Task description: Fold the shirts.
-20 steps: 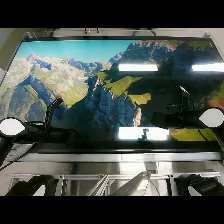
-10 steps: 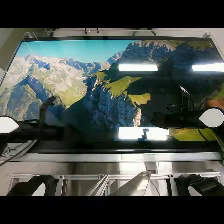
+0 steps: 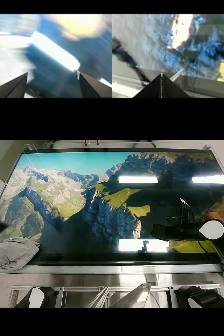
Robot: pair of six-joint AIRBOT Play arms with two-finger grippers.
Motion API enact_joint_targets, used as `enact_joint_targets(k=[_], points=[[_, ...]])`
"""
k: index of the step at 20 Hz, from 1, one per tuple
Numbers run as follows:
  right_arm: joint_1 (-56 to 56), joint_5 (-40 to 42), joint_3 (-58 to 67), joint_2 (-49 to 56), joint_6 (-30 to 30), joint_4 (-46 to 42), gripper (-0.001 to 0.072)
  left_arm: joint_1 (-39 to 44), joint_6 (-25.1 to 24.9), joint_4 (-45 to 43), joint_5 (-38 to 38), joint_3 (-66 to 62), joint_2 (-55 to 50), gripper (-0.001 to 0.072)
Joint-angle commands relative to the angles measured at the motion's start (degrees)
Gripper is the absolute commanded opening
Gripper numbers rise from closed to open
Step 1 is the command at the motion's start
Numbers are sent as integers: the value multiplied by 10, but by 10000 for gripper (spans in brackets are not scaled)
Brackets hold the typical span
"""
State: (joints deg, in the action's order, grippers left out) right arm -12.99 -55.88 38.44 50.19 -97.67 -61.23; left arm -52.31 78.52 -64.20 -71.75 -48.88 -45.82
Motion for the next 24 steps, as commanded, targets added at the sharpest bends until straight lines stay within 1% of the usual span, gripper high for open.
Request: enact_joint_targets(k=[1,3,4,5,9,13,18,19,20,21,23,24], points=[[-1,0,0,0,0,0,16,-213,16,-92,-1,-19,-18,704],[-1,0,0,-1,0,0,16,-256,19,-56,-1,-19,-52,703],[-1,0,0,0,0,0,16,-263,18,-47,-1,-19,-74,703],[-1,2,0,0,0,0,16,-263,9,-51,-4,-19,-99,702],[-1,2,0,-1,0,0,15,-262,-50,-51,-22,-19,-207,703],[-1,2,0,-1,0,0,16,-227,-109,-47,2,-28,-303,704],[-1,2,0,0,0,0,16,-179,-138,-46,14,-76,-407,702],[-1,2,0,0,0,0,16,-171,-138,-46,12,-87,-425,608],[-1,2,0,0,0,0,16,-164,-141,-46,8,-96,-440,284],[-1,2,0,-1,0,0,16,-155,-152,-46,-2,-105,-450,9],[-1,2,0,0,0,0,16,-135,-151,-40,-32,-125,-459,18],[-1,2,0,0,0,0,16,-125,-151,-24,-49,-137,-458,18]])
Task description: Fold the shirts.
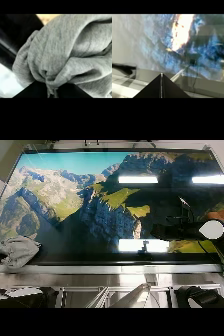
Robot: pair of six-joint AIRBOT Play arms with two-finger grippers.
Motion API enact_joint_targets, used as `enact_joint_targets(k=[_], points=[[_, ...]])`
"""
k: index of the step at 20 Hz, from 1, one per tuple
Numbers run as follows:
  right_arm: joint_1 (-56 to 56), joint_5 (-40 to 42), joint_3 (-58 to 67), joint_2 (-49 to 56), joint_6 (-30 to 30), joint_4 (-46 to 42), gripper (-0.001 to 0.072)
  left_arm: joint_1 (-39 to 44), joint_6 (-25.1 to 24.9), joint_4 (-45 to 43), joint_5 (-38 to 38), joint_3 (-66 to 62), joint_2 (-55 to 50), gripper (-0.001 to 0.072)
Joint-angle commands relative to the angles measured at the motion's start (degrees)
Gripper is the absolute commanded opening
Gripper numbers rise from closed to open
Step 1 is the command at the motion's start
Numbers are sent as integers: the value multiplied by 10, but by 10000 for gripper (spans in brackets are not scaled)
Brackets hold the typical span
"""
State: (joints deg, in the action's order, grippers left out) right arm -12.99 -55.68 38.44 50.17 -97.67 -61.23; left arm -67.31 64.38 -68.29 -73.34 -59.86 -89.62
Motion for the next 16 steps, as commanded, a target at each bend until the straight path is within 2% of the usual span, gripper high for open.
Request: enact_joint_targets(k=[1,4,7,12,15,16], points=[[-1,0,0,0,0,0,16,38,-10,53,-62,-45,-20,18],[-1,0,0,0,0,0,16,110,-29,248,-176,-94,-18,17],[-1,-3,0,0,0,0,16,253,-49,432,-238,-124,20,19],[-1,-2,0,0,0,0,16,536,-52,452,-212,-179,49,20],[-1,-3,0,0,0,0,16,650,-50,453,-184,-192,21,20],[-1,-5,0,0,0,0,19,677,-50,450,-185,-195,8,160]])
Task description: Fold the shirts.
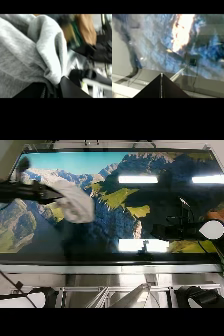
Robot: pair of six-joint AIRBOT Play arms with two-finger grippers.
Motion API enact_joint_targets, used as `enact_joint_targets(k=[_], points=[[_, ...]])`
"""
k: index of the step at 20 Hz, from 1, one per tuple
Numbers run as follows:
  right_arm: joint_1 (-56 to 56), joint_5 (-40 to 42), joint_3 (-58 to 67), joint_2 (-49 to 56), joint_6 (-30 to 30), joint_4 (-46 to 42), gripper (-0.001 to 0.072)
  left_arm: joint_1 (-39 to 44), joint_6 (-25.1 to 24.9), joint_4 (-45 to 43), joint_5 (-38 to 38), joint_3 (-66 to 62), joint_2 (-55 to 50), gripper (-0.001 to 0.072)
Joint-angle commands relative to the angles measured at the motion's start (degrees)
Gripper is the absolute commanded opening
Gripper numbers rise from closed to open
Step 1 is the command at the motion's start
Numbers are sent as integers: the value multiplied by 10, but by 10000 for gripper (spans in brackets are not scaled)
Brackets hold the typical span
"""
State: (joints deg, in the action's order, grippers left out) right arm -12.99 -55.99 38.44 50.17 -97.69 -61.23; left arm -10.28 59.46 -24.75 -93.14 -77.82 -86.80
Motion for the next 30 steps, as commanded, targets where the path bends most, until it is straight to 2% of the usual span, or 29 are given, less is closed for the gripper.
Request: enact_joint_targets(k=[1,2,3,4,5,7,10,12,14,18,20,21,23,24,25,26,27,30], points=[[-1,-4,0,0,0,0,37,126,5,-2,14,-19,-33,415],[0,-8,0,0,0,-2,234,139,24,-35,14,-24,-45,684],[0,-14,0,0,0,-7,567,145,51,-75,13,-32,-56,720],[1,-17,0,0,0,-15,665,146,71,-120,9,-40,-68,720],[4,-19,0,0,0,-17,651,143,86,-161,6,-42,-77,720],[12,-4,0,1,3,-17,492,135,92,-208,11,-41,-92,720],[12,52,0,31,7,-10,480,128,91,-204,78,-9,-113,720],[11,86,0,85,49,22,479,122,91,-204,122,17,-133,716],[11,114,0,153,138,119,480,123,90,-202,127,16,-165,703],[11,151,12,274,414,414,479,147,90,-201,126,-33,-239,703],[11,151,36,330,483,494,479,164,90,-201,127,-66,-272,703],[11,150,54,356,501,512,479,172,92,-201,122,-84,-287,677],[9,133,91,392,515,517,477,186,92,-202,122,-114,-305,472],[6,126,108,403,514,516,387,191,92,-202,124,-124,-307,346],[4,120,119,408,514,517,203,195,91,-202,128,-131,-307,80],[3,118,126,408,515,517,99,196,87,-202,125,-140,-307,12],[3,99,136,407,514,516,13,196,87,-201,112,-151,-306,11],[17,36,162,375,530,513,16,188,92,-201,39,-200,-285,10]])
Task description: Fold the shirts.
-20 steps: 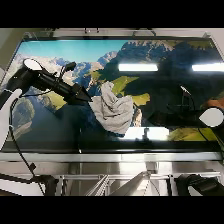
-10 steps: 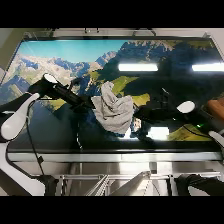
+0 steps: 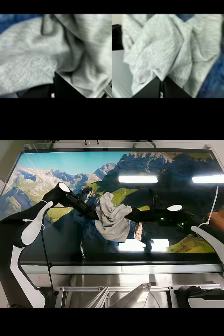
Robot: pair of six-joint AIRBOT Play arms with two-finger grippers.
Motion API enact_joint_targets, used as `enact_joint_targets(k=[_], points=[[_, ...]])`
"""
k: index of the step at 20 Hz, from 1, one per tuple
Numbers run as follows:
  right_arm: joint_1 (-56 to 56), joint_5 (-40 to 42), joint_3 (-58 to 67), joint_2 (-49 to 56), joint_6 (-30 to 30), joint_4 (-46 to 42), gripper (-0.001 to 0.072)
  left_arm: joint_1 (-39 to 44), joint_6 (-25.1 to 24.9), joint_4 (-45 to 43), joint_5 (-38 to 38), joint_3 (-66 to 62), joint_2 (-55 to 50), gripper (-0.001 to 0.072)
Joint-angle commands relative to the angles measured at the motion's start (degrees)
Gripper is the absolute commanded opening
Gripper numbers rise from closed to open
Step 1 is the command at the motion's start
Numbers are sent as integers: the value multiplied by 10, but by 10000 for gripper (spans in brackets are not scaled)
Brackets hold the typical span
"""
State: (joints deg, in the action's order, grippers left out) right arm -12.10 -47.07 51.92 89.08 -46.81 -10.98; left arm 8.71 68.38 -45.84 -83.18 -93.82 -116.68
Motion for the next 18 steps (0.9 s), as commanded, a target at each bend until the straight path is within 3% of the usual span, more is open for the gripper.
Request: enact_joint_targets(k=[1,5,9,12,15,18], points=[[17,-68,35,-38,21,11,16,-7,3,10,-80,-54,33,10],[58,-88,63,-193,20,12,16,-31,22,53,-124,-136,158,11],[77,-41,68,-371,10,12,17,-47,42,83,-127,-222,276,19],[77,-40,68,-440,6,-4,17,-35,47,83,-124,-192,349,20],[77,-61,66,-440,-84,-108,18,-12,47,59,-125,-91,402,20],[77,-88,42,-403,-170,-221,28,-2,45,-19,-118,24,420,18]])
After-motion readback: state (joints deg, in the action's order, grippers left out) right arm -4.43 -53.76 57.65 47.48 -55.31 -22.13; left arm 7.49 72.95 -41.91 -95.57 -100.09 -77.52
